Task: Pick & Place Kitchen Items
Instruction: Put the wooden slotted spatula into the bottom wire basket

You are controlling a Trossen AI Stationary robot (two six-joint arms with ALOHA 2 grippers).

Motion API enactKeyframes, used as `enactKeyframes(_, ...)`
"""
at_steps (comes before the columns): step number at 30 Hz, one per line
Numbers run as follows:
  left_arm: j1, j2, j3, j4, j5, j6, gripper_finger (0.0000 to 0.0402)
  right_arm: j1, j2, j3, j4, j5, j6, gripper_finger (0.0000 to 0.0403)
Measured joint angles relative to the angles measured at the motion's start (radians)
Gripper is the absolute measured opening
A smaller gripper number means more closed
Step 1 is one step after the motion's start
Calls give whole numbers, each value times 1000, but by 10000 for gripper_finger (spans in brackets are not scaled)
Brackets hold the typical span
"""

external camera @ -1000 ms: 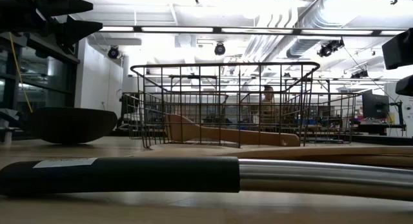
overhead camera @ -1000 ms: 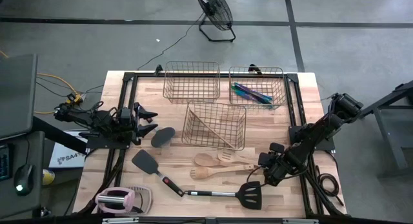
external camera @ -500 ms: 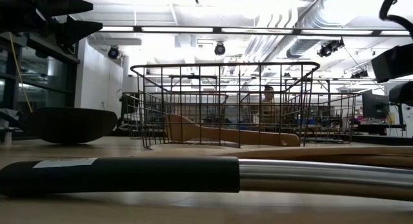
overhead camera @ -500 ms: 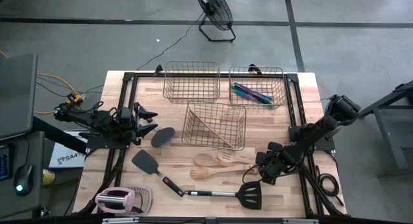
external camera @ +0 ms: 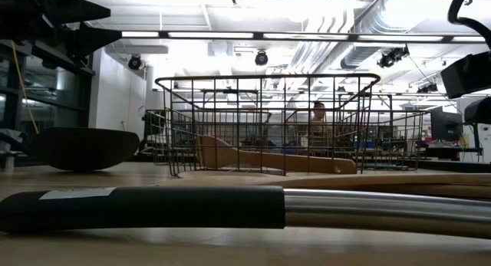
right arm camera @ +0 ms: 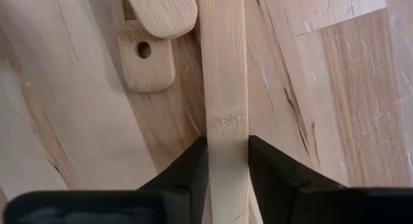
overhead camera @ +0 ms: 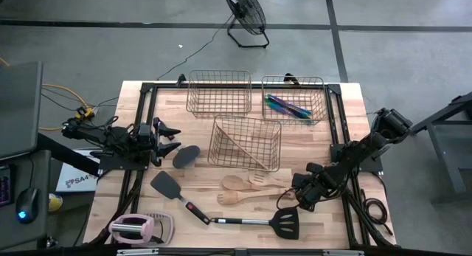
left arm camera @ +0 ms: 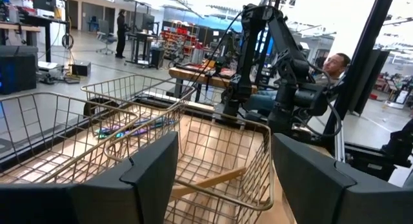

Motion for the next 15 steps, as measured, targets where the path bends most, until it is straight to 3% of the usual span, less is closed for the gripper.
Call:
enactKeyframes(4, 0, 0, 0, -3, 0, -4, 244, 0, 0, -1, -1, -12, 0, 73)
enactKeyframes(15, 0, 0, 0, -5, 0, -12, 244, 0, -51, -6, 1, -61, 32, 73)
